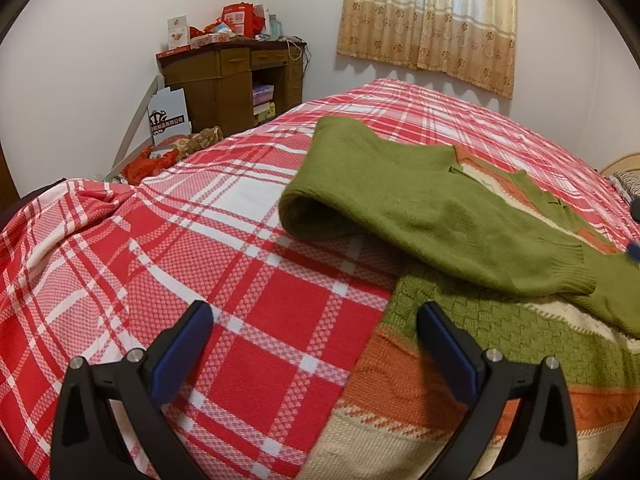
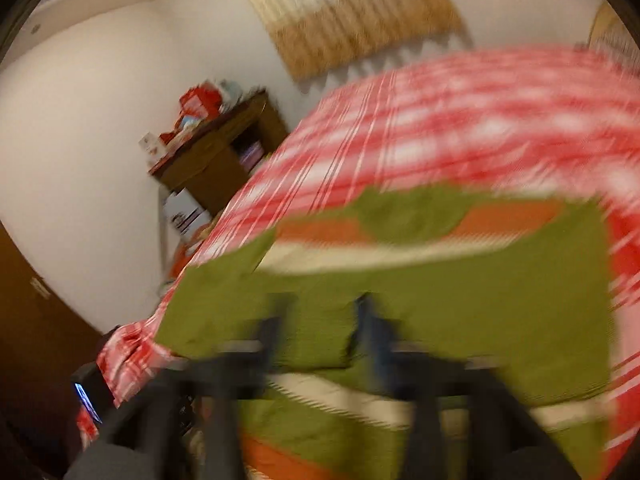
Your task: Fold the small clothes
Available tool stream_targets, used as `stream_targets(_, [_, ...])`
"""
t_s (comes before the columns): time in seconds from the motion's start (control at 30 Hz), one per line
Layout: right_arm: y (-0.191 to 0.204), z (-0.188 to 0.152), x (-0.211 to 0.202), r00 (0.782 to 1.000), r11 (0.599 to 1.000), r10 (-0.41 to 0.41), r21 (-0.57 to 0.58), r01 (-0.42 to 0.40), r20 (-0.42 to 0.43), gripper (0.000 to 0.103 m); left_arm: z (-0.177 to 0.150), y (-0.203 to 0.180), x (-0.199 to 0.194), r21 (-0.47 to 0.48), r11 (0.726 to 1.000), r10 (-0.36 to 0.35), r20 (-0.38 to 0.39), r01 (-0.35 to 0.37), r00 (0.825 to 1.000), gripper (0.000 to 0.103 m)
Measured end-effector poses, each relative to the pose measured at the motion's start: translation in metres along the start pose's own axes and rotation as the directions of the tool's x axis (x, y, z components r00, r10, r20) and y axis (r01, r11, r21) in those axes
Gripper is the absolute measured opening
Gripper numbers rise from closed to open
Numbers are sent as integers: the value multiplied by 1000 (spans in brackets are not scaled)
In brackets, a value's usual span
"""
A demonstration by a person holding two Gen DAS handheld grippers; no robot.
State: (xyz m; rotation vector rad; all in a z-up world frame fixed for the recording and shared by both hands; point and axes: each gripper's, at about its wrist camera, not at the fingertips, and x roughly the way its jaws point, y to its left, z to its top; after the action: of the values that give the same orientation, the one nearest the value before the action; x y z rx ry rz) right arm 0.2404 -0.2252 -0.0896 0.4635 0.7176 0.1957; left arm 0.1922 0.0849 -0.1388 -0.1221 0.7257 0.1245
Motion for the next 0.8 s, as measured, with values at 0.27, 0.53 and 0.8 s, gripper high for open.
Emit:
stream_targets(0.27, [30, -25, 72, 958, 955, -249, -203, 219, -139, 52, 0, -2, -1, -1, 1000, -2, 6, 2, 1000, 103])
stream_targets(0.53, [80, -14, 42, 950, 864, -311, -405, 300, 41, 7, -1, -3, 0, -2, 1000, -3, 8, 3, 1000, 103])
stream_targets(0.8, [107, 41, -52, 904, 830, -284, -390, 398, 319, 7, -1, -3, 0, -1, 1000, -2, 7, 2, 1000, 103])
